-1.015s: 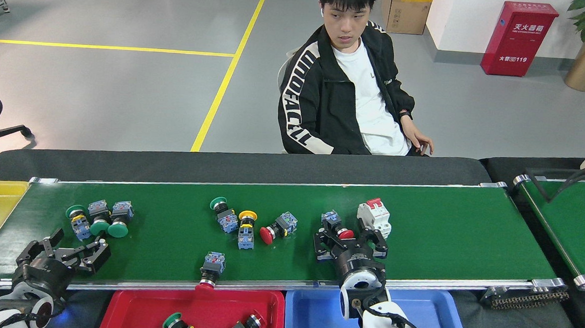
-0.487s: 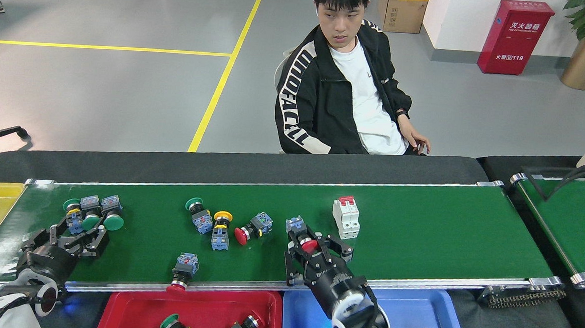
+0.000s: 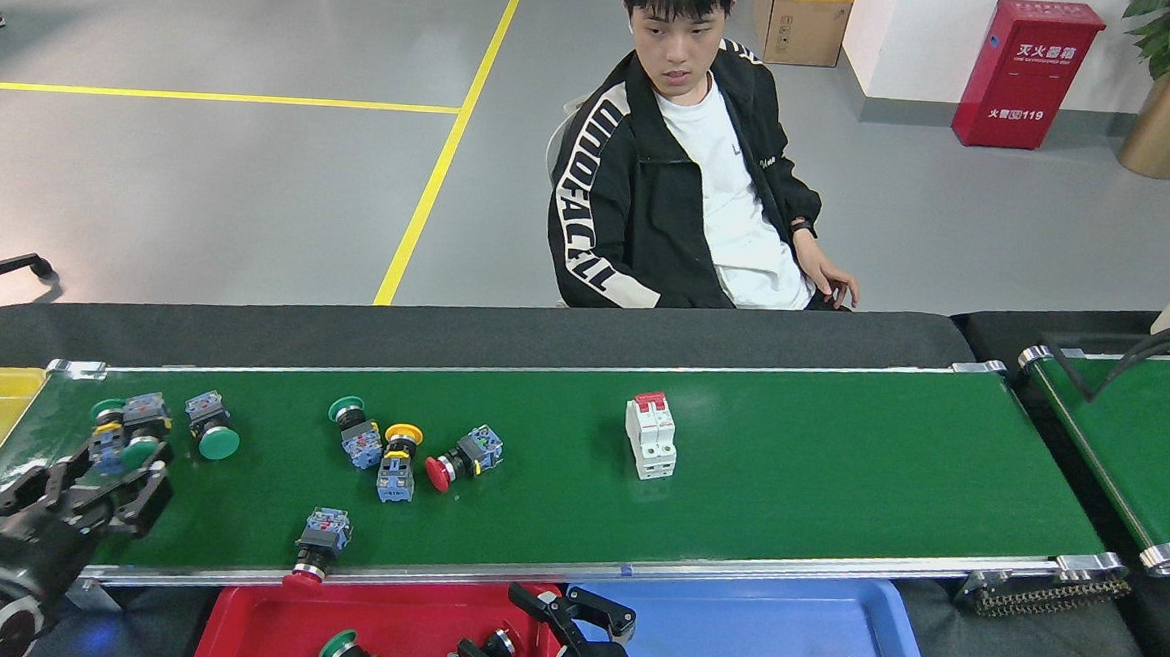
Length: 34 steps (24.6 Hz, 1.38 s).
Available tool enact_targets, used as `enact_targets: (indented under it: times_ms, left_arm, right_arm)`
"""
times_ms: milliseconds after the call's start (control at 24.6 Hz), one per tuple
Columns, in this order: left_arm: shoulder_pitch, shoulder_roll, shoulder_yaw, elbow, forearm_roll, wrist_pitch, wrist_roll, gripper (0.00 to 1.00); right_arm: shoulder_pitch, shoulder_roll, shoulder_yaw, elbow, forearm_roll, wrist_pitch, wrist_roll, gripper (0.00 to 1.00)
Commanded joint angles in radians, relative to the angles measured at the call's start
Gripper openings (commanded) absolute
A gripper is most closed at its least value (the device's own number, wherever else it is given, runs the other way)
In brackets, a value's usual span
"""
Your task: Pick switch part from conveyor to tray
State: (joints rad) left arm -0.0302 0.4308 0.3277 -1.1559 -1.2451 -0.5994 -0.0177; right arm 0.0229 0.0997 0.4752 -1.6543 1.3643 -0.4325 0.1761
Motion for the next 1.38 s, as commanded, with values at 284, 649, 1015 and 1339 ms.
enact_targets:
  times_ms: [284, 649, 1015, 1339]
  left_arm:
    - [0.294, -0.052, 0.085, -0.461, 0.042, -0.186, 0.007, 0.06]
    - [0.372, -0.104, -0.082, -0.587, -0.143, -0.186, 0.002, 0.07]
    - [0.374, -0.178, -0.150, -0.613, -0.235, -0.186, -0.004, 1.00]
    - [0.374, -0.274, 0.175, -0.551, -0.155, -0.186, -0.001, 1.00]
  right_arm:
    - [-0.116, 0.031, -0.354, 0.013, -0.011, 0.402, -0.007, 0.99]
    - [0.061, -0.104, -0.534, -0.030, -0.048, 0.410, -0.113, 0.99]
    - [0.126, -0.156, -0.567, -0.068, -0.154, 0.336, -0.136, 0.99]
    - [0.124, -0.155, -0.567, -0.067, -0.154, 0.334, -0.138, 0.99]
